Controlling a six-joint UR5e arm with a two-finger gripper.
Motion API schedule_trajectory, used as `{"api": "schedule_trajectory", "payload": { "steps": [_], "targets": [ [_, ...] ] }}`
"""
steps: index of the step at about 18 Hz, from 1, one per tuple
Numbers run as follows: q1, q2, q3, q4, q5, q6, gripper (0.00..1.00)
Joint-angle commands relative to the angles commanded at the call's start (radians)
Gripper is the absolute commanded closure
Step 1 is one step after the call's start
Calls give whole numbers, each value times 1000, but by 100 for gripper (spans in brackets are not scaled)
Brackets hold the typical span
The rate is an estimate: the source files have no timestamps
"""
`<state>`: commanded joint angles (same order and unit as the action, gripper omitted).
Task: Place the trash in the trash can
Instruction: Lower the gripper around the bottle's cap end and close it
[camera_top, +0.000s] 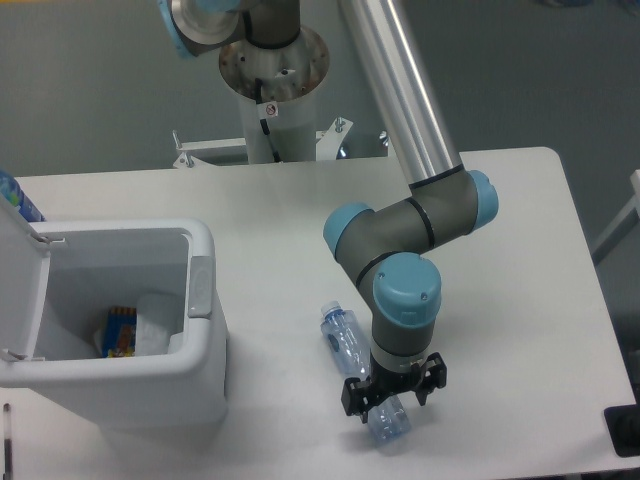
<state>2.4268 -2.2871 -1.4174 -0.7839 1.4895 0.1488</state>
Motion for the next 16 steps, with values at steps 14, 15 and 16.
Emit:
{"api": "schedule_trajectory", "payload": {
  "steps": [14, 15, 16],
  "targets": [
    [-2, -9, -3, 0, 3, 5, 39],
    [-2, -8, -3, 0, 3, 6, 39],
    [-2, -8, -3, 0, 3, 6, 39]
  ]
}}
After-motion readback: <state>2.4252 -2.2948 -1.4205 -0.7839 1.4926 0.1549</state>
